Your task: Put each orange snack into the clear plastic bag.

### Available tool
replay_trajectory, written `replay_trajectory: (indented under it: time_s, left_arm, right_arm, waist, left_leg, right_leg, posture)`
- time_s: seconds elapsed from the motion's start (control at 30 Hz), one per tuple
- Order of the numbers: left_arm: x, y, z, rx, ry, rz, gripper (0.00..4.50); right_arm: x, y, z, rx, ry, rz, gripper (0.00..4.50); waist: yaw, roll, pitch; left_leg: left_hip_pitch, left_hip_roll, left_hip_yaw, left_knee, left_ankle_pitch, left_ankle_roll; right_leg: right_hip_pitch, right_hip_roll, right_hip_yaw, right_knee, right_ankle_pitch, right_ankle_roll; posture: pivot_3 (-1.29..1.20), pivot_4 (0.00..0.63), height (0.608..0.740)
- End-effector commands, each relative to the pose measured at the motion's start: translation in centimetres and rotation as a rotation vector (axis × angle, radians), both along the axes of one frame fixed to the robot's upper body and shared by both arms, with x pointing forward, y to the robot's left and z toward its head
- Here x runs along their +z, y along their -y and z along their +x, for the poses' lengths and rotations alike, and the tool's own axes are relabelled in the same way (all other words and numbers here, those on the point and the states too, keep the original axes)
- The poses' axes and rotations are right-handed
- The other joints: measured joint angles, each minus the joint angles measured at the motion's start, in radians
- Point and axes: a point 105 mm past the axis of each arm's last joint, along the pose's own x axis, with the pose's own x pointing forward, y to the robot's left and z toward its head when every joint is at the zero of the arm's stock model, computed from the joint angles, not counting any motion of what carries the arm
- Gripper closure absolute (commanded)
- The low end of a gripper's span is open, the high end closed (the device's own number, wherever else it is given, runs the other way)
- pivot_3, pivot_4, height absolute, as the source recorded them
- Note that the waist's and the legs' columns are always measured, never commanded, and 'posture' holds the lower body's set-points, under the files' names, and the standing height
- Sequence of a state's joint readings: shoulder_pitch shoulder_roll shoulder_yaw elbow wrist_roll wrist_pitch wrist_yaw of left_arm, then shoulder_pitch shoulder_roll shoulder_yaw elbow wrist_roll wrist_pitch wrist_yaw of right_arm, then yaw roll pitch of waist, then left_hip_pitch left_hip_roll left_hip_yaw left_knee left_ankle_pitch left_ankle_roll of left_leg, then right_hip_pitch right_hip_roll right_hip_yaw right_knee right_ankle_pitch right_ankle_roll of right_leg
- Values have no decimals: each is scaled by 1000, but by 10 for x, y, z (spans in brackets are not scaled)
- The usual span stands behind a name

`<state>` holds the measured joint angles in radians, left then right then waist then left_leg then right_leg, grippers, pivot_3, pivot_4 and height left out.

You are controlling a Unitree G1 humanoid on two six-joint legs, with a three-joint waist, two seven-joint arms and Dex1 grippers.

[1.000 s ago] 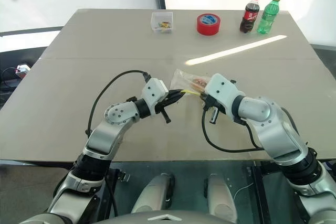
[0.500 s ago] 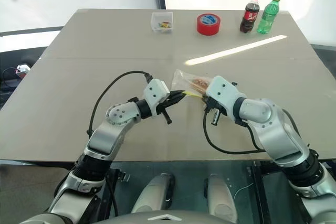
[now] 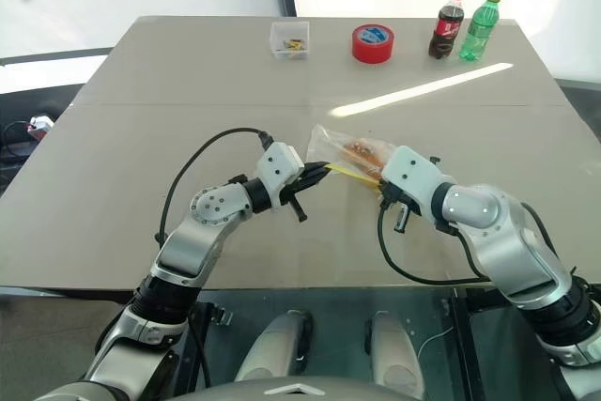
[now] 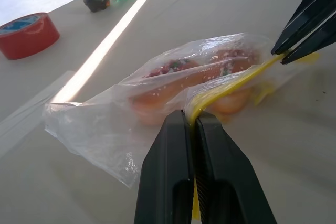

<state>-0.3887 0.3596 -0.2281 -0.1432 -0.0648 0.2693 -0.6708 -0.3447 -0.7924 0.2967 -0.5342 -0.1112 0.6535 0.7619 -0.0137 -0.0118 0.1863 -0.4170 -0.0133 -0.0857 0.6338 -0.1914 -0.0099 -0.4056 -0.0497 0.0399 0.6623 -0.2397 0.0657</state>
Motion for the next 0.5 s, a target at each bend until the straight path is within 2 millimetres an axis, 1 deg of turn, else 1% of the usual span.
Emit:
replay_trajectory:
  time_s: [0.03,0.23,0.5]
  left_arm:
    - [13,-8,4,38,62,-19,4500]
    - [13,-9,5,41,62,-19,4500]
    - [12,-9,5,38,62,-13,4500]
  right_arm:
    - [7,17,4,-67,31,-34,4379]
    - [1,29,4,-100,14,-81,4379]
    - [-4,35,3,-120,3,-110,4379]
  waist:
    - [0,0,0]
    - [0,0,0]
    - [0,0,0]
  left_leg:
    - [0,0,0,0,0,0]
    - [0,0,0,0,0,0]
    - [0,0,0,0,0,0]
  right_leg:
    - [0,0,0,0,0,0]
    - [0,0,0,0,0,0]
    - [0,0,0,0,0,1]
  posture:
    - [0,150,740]
    - [0,150,740]
    - [0,150,740]
